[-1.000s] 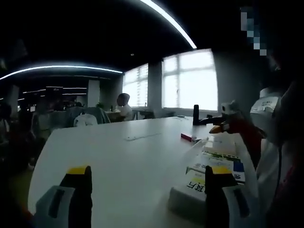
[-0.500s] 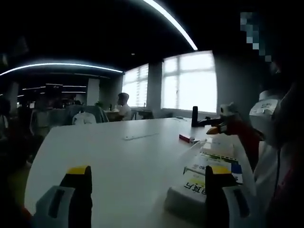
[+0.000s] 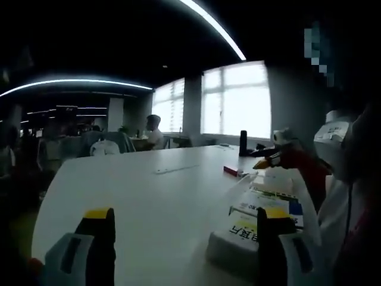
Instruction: Arrange the small medicine boxes into an aligned row inside the storage area until every box is upright, visible, and separated from the surrounding clutter.
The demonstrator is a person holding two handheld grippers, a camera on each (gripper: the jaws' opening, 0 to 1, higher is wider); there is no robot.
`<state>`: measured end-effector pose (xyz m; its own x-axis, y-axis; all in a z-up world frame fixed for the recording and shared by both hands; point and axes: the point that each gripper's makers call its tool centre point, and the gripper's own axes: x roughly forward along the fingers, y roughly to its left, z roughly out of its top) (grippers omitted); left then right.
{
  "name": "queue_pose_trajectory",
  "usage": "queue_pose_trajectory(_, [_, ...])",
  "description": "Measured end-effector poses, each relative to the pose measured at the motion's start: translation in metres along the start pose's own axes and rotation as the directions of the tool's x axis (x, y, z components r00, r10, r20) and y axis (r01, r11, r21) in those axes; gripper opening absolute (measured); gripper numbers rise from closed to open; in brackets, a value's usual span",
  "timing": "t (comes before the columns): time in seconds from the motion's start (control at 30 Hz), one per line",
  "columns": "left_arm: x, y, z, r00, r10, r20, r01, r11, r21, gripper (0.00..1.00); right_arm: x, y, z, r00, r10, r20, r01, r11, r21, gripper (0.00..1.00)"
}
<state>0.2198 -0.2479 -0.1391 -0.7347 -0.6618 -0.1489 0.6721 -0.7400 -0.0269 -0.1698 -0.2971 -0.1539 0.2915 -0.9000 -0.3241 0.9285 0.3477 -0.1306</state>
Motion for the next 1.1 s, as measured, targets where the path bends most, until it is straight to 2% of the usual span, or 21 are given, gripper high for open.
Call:
queue_pose_trajectory(0.1, [0.000, 0.003, 0.002, 1.000, 0.009, 0.008, -0.009, 1.000, 0.000, 1.00, 0.005, -0.008, -0.006, 0.998, -0.055, -0.021, 0.055, 0.998, 0.013, 0.94])
queue_pose_trajectory(0.2, [-0.001, 0.007, 0.004, 1.000, 0.020, 0.014, -0.020, 1.000, 0.002, 1.00, 0.014, -0.017, -0.015, 0.993, -0.106, -0.049, 0.108, 0.994, 0.030, 0.90])
queue_pose_trajectory(0.3, [-0.001, 0.008, 0.006, 1.000, 0.022, 0.020, -0.022, 1.000, 0.001, 1.00, 0.025, -0.021, -0.027, 0.990, -0.109, -0.094, 0.114, 0.992, 0.044, 0.89])
queue_pose_trajectory(0.37, [-0.001, 0.007, 0.005, 1.000, 0.019, 0.021, -0.019, 1.000, 0.002, 0.99, 0.029, -0.022, -0.031, 0.989, -0.109, -0.105, 0.114, 0.992, 0.046, 0.85])
queue_pose_trajectory(0.4, [-0.001, 0.007, 0.004, 1.000, 0.019, 0.017, -0.019, 1.000, 0.009, 0.99, 0.030, -0.026, -0.038, 0.982, -0.128, -0.137, 0.137, 0.989, 0.057, 0.84])
queue_pose_trajectory(0.43, [-0.002, 0.007, 0.003, 1.000, 0.022, 0.014, -0.022, 1.000, 0.014, 0.99, 0.032, -0.027, -0.040, 0.980, -0.137, -0.142, 0.146, 0.988, 0.055, 0.84])
queue_pose_trajectory(0.53, [-0.003, 0.007, 0.002, 1.000, 0.023, 0.009, -0.023, 1.000, 0.021, 0.99, 0.034, -0.027, -0.044, 0.979, -0.136, -0.152, 0.148, 0.986, 0.071, 0.81])
queue_pose_trajectory(0.6, [-0.003, 0.008, 0.001, 1.000, 0.026, 0.006, -0.026, 0.999, 0.026, 0.97, 0.039, -0.023, -0.047, 0.980, -0.112, -0.167, 0.128, 0.987, 0.092, 0.78])
queue_pose_trajectory(0.7, [-0.004, 0.013, 0.001, 0.999, 0.039, -0.002, -0.039, 0.998, 0.041, 0.96, 0.045, -0.021, -0.052, 0.975, -0.103, -0.195, 0.122, 0.989, 0.086, 0.76])
queue_pose_trajectory(0.9, [-0.004, 0.015, 0.002, 0.999, 0.044, 0.002, -0.044, 0.998, 0.038, 0.95, 0.053, -0.023, -0.065, 0.955, -0.103, -0.277, 0.130, 0.988, 0.079, 0.71])
queue_pose_trajectory(0.97, [-0.005, 0.014, -0.002, 0.999, 0.048, -0.018, -0.047, 0.998, 0.049, 0.95, 0.054, -0.022, -0.065, 0.955, -0.070, -0.287, 0.109, 0.986, 0.124, 0.69])
queue_pose_trajectory(1.1, [-0.006, 0.013, -0.002, 0.999, 0.049, -0.019, -0.047, 0.997, 0.059, 0.94, 0.062, -0.025, -0.064, 0.956, -0.073, -0.284, 0.118, 0.982, 0.145, 0.66])
